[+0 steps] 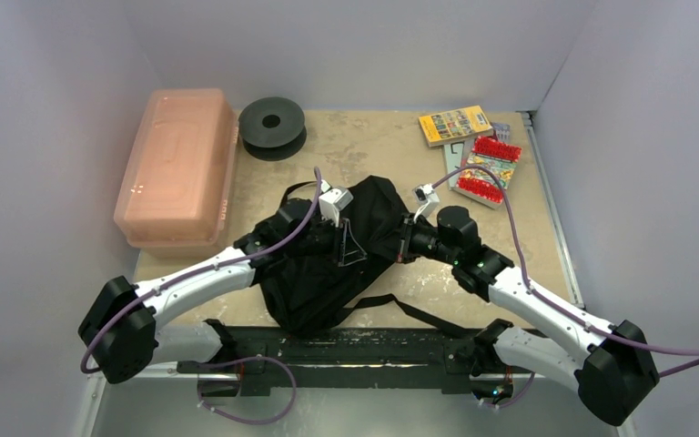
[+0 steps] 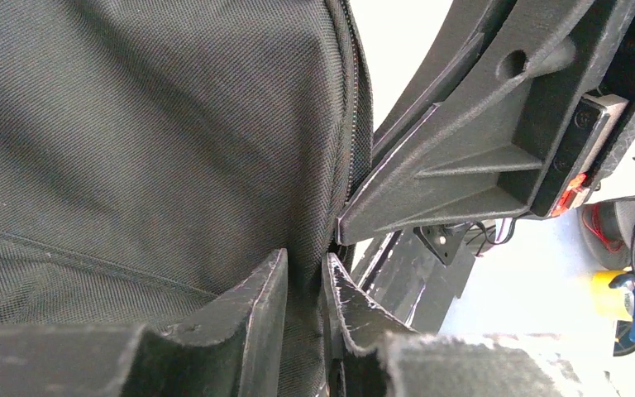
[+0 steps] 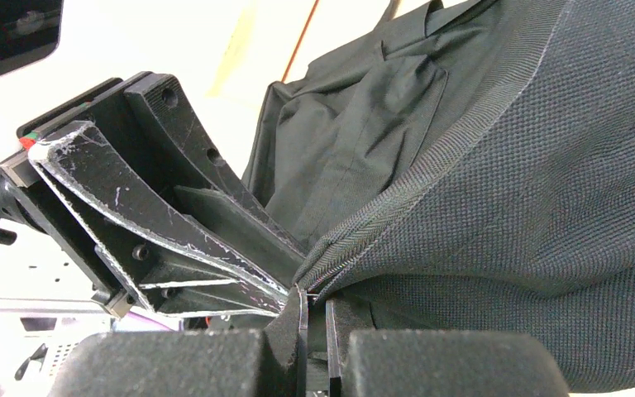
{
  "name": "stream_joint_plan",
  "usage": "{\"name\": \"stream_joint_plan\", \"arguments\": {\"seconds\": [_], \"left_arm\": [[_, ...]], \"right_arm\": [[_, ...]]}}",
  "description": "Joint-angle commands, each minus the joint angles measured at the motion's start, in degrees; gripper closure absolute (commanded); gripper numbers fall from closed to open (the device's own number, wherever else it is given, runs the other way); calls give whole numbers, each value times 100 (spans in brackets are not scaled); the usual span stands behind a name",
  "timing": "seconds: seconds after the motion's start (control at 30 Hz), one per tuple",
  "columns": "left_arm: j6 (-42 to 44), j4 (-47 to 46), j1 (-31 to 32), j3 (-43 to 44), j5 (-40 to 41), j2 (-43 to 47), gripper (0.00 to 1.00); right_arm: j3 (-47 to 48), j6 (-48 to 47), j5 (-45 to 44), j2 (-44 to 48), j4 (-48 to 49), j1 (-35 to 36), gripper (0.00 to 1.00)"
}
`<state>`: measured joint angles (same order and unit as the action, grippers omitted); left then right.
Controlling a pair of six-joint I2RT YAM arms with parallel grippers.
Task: Pack the student bag
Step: Unzip the student bag at the center of the board.
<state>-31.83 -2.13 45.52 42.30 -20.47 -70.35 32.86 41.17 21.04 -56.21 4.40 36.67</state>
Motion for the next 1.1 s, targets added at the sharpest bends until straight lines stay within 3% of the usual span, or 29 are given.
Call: {"name": "stream_joint_plan", "arguments": {"seconds": [0.0,0.17,0.27,0.37,0.43,0.7,0.8,0.93,1.07], "left_arm": [[112,-206,26,94,-29,-115,80],[-26,-455,21,111,-316,-299,82],[-31,-499,14,105,-213,-289,98],[8,-693,-29,-32,75,-72,100],[-135,-1048,-152,-171,2,31,100],[-987,-2249,-372,-489,-479,-85,100],[-1058,-2312,-386,-495,-455,-84,100],[-1107,-2315,-381,-469,-482,-76,100],[-1121,-2251,-381,-469,-450,-58,100]], "right_arm": [[185,106,327,193,684,-32,100],[203,90,353,163,675,-29,100],[298,-53,169,162,401,-36,100],[537,-472,-482,216,-584,-36,100],[674,-689,-889,284,-1139,-36,87],[780,-661,-722,593,-1481,36,64],[901,-688,-1042,603,-1657,305,59],[1353,-772,-2244,258,-2220,983,53],[1464,-753,-2645,-53,-2393,1159,55]]}}
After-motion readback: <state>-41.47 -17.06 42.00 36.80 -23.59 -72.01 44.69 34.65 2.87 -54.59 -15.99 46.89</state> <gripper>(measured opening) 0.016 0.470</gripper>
